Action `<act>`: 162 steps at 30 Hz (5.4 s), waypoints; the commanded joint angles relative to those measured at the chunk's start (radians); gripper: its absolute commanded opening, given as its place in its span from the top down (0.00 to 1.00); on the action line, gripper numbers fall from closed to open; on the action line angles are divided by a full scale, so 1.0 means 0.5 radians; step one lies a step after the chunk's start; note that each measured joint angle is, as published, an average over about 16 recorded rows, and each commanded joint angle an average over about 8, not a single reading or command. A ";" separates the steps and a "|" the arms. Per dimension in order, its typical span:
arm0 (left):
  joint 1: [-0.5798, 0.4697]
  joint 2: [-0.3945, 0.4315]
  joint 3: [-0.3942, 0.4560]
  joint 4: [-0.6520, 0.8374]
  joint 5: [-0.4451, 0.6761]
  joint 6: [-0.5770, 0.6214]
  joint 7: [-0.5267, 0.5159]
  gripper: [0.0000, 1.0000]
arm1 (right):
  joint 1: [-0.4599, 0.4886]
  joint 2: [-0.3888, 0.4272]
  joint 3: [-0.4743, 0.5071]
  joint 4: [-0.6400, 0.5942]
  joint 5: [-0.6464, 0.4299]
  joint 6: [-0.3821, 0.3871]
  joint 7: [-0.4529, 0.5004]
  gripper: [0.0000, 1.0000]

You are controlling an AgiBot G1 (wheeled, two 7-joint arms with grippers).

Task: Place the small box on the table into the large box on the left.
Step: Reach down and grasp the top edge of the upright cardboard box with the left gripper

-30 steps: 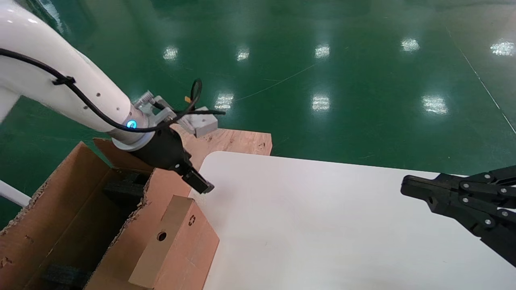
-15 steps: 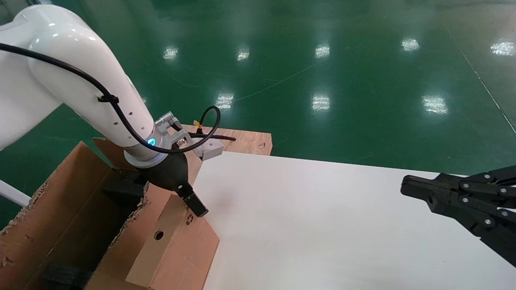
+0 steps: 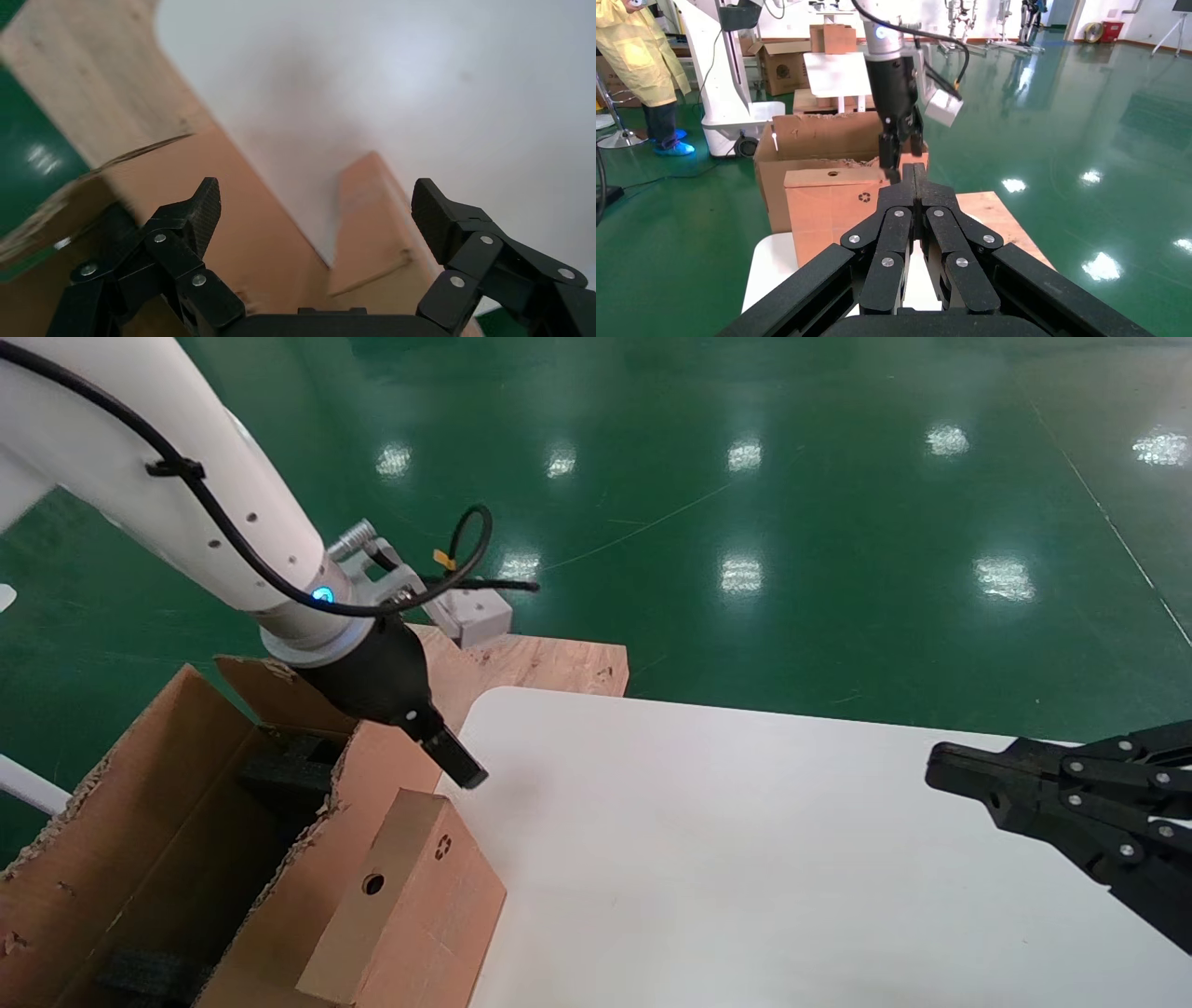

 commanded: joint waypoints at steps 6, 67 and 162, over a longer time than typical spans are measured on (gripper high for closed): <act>-0.089 -0.021 0.121 -0.039 -0.065 0.006 -0.046 0.00 | 0.000 0.000 0.000 0.000 0.000 0.000 0.000 1.00; -0.633 -0.024 0.992 -0.120 -0.958 -0.034 0.165 0.00 | 0.000 0.000 -0.001 0.000 0.001 0.000 -0.001 1.00; -0.475 0.163 1.298 -0.108 -0.833 -0.373 -0.210 1.00 | 0.000 0.001 -0.002 -0.001 0.002 0.001 -0.001 0.00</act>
